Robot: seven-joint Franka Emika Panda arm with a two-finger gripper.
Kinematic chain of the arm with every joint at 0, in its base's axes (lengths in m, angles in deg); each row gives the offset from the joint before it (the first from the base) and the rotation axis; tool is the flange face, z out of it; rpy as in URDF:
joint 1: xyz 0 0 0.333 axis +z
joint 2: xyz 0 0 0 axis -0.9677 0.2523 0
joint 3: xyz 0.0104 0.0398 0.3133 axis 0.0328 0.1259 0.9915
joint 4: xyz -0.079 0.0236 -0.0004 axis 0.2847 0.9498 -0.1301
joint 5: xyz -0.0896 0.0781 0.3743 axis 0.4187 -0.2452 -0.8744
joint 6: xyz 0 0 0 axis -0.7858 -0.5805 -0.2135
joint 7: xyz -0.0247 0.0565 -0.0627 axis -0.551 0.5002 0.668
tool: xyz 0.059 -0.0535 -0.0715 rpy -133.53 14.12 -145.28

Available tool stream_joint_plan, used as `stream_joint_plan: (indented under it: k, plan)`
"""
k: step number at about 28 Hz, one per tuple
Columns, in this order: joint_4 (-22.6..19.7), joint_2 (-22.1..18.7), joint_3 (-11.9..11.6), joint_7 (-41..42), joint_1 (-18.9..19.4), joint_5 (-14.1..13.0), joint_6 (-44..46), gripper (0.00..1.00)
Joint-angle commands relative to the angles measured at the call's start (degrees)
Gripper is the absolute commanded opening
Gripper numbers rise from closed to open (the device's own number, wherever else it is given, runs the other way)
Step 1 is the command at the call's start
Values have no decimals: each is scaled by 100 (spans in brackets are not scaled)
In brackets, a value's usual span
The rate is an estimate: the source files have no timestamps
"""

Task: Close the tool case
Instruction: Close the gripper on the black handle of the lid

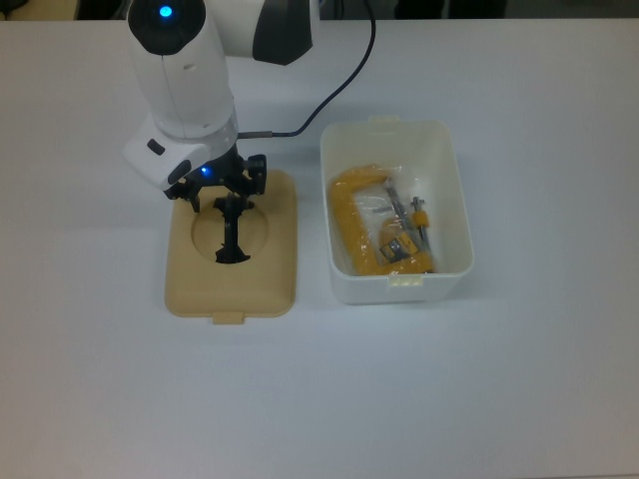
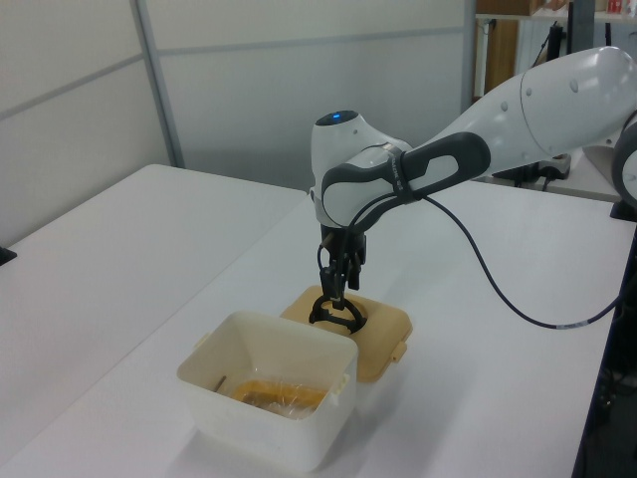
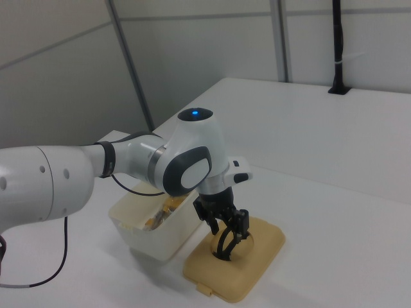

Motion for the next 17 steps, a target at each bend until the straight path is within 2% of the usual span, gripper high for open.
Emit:
stream_joint_plan:
  k: [1,2,17]
  plan:
    - [18,71,-25,-57,38,93,-81,3]
    - [26,80,-25,-56,38,93,-81,0]
    - [97,106,-25,-4,30,84,-371,0]
